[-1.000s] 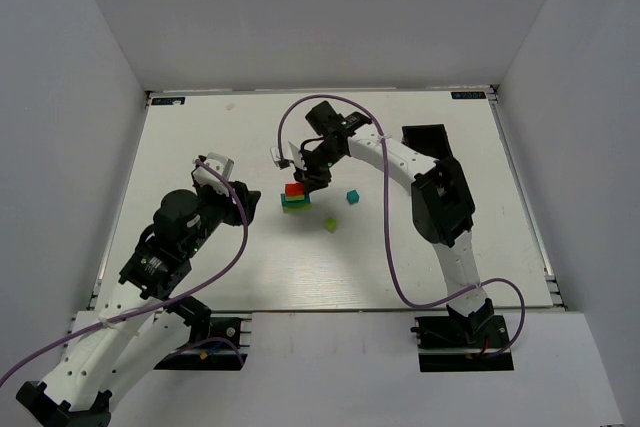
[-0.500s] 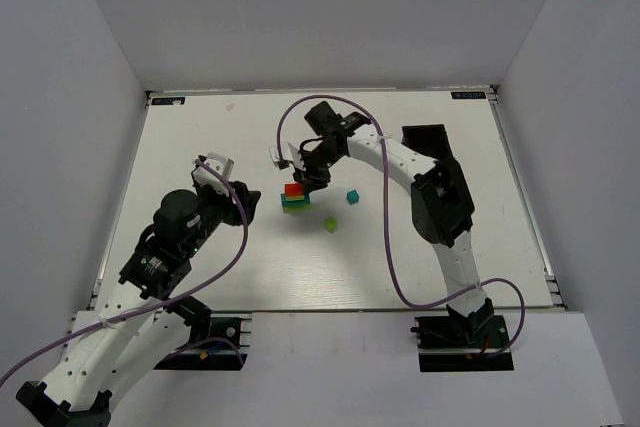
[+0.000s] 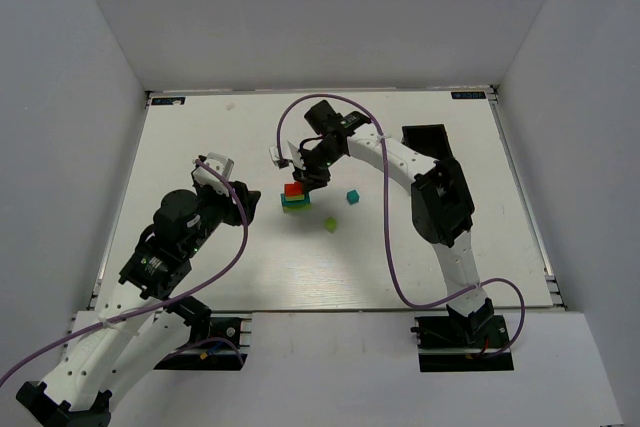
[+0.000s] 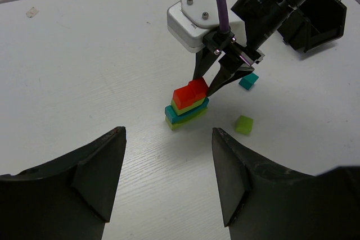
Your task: Build the wood block tower
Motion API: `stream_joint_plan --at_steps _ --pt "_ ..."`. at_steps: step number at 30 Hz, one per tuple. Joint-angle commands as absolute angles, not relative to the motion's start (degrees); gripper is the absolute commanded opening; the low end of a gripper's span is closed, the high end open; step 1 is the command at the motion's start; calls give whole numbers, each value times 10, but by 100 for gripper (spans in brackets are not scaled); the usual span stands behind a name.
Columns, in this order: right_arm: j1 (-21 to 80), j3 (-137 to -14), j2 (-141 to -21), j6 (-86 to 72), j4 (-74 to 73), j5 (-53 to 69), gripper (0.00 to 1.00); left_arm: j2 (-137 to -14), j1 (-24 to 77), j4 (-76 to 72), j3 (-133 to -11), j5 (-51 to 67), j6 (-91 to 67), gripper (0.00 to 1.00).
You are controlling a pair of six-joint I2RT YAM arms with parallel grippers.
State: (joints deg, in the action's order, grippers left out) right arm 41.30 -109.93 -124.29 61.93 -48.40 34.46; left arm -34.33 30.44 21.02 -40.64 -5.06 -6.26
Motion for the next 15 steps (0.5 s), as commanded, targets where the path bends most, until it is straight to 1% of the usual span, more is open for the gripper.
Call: stream_joint_plan --at_steps 1,10,13,15 --pt "414 -1121 -1255 623 -496 349 7 -338 301 210 -403 -43 -62 73" --pt "417 -1122 -1258 623 -499 347 9 -338 301 210 -403 -43 -62 73" --pt "416 -1123 -1260 622 -499 347 10 -338 301 210 -403 -43 -62 73" --pt "416 -1123 -1259 622 -499 346 13 -338 301 210 -403 -43 -62 73"
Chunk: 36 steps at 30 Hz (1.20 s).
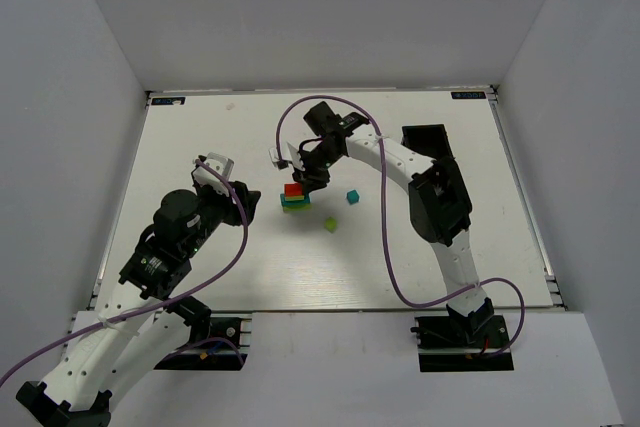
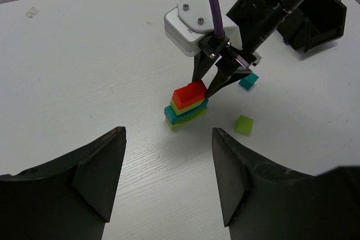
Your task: Build the wood block tower
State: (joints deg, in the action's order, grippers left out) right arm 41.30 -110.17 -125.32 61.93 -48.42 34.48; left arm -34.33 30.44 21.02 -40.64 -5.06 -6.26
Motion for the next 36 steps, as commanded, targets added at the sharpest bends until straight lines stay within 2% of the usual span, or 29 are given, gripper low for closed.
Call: stream_joint_plan --at_steps 1,5,6,8,9,10,11,25,36 --pt "417 -1122 -1259 622 -498 346 13 -338 301 210 -403 -43 -62 73" --pt "417 -1123 -1259 621 -497 345 31 -338 301 210 -403 -43 -62 73" --pt "417 -1122 -1256 621 -497 345 43 -338 301 210 -403 -43 -62 73" --pt "417 -1121 -1256 620 -496 345 53 -338 301 210 -403 -43 -62 73" --pt "417 -1121 -1256 618 -496 345 68 -338 301 210 -403 -43 -62 73" --pt "417 -1121 -1256 620 -494 345 73 -338 301 210 -403 -43 -62 73" --pt "417 -1121 -1256 618 -493 345 90 -338 301 210 -403 -43 -62 73" --pt "411 -1096 -1230 592 -462 326 90 -338 301 210 -403 -48 -62 73" --pt "371 -907 -1088 553 -342 271 90 -344 301 210 -403 -59 -62 74"
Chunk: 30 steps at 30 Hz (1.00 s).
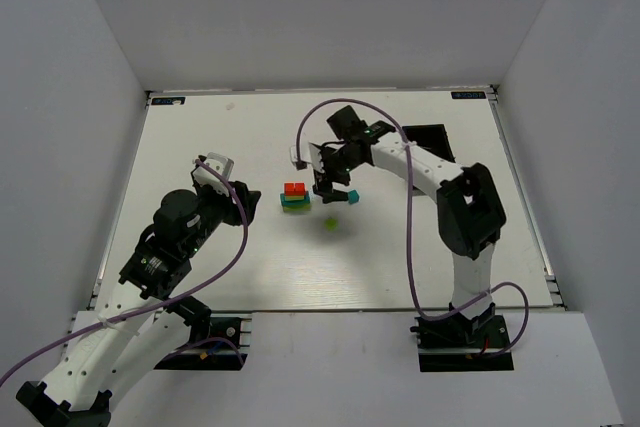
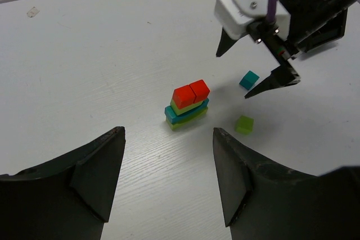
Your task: Build the wood block tower
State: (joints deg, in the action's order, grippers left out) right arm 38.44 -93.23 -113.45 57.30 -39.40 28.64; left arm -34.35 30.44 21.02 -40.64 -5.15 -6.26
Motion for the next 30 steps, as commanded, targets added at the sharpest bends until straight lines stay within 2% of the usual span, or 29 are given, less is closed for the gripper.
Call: stream_joint_plan --at_steps 1,5,8,9,11,12,14,15,17,18,19,20,21,22,23,25,26,29,30 --pt "369 -895 -1082 547 -340 265 90 -344 301 210 -403 -59 -62 74" --pt "350 -837 -1041 513 -272 230 90 -349 301 215 -403 -59 -62 74" --pt "337 -777 -1009 489 -204 204 90 -360 301 215 -403 -59 -62 67" --pt "334 -761 -1006 481 -194 201 90 -367 301 209 -403 -59 -62 52" --pt "326 -753 -1002 480 -193 214 90 -382 301 209 -398 -53 -62 32" --pt "320 -754 -1003 482 -201 227 90 -388 301 209 -398 -53 -62 15" --pt "314 -749 -1003 515 -217 264 80 -406 301 209 -398 -53 -62 4" --pt "309 -747 -1004 545 -239 273 65 -413 301 209 -398 -53 -62 2" --pt "304 -743 -1005 586 -250 300 32 -429 301 209 -398 -53 -62 2" --pt "298 -741 -1005 598 -256 307 25 -445 301 214 -404 -53 -62 4" --pt "293 -740 -1006 644 -263 313 20 -452 301 221 -404 -53 -62 20" --pt "291 -741 -1009 658 -282 323 18 -452 301 221 -410 -53 -62 29" --pt "280 -740 -1010 674 -288 335 18 -459 301 221 -410 -53 -62 49" --pt "278 -741 -1012 704 -294 344 18 -459 301 221 -410 -53 -62 57" --pt "275 -746 -1019 736 -319 350 23 -459 301 221 -410 -53 -62 63" --pt "265 -762 -1028 792 -350 366 34 -447 301 221 -410 -53 -62 69" --pt "265 -776 -1040 802 -361 368 49 -447 301 221 -410 -53 -62 69" --pt "261 -818 -1077 860 -435 368 58 -441 301 221 -404 -53 -62 70" --pt "263 -819 -1089 867 -441 367 58 -441 301 221 -404 -47 -62 70"
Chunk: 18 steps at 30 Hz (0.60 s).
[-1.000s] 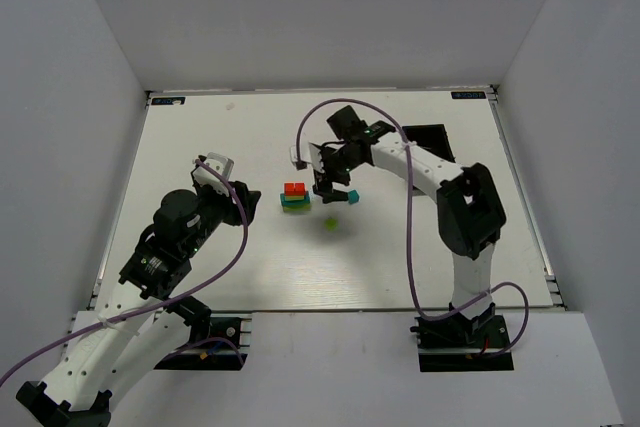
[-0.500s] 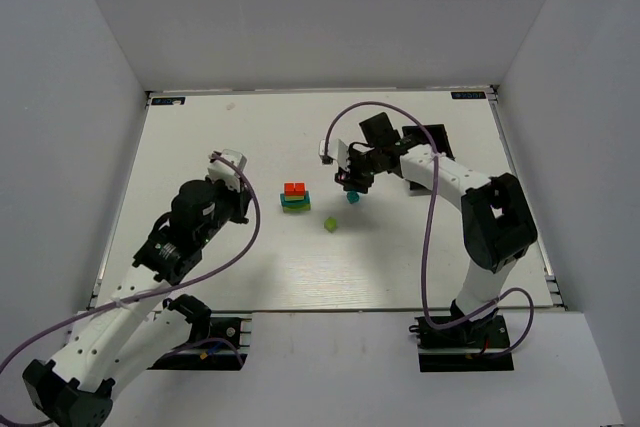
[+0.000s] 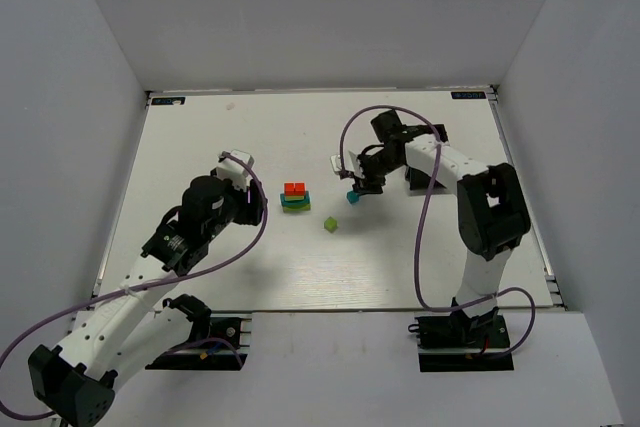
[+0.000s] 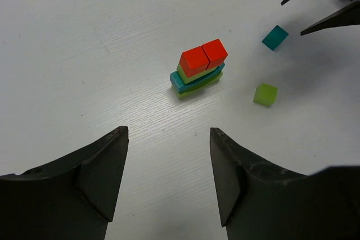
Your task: Build the wood block tower
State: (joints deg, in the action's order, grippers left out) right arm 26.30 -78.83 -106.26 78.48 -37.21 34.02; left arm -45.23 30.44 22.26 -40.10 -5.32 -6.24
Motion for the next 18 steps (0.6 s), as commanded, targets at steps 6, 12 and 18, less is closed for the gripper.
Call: stream_joint_plan --at_steps 6,12,18 --pt "266 -826 -1117 868 -423 345 63 -436 301 221 -404 -41 -62 70" --pt "268 -841 -1140 847 -414 330 63 -436 301 221 -404 -36 -62 70" --pt "269 -851 -1152 824 -388 311 62 -436 301 221 -404 -36 -62 70"
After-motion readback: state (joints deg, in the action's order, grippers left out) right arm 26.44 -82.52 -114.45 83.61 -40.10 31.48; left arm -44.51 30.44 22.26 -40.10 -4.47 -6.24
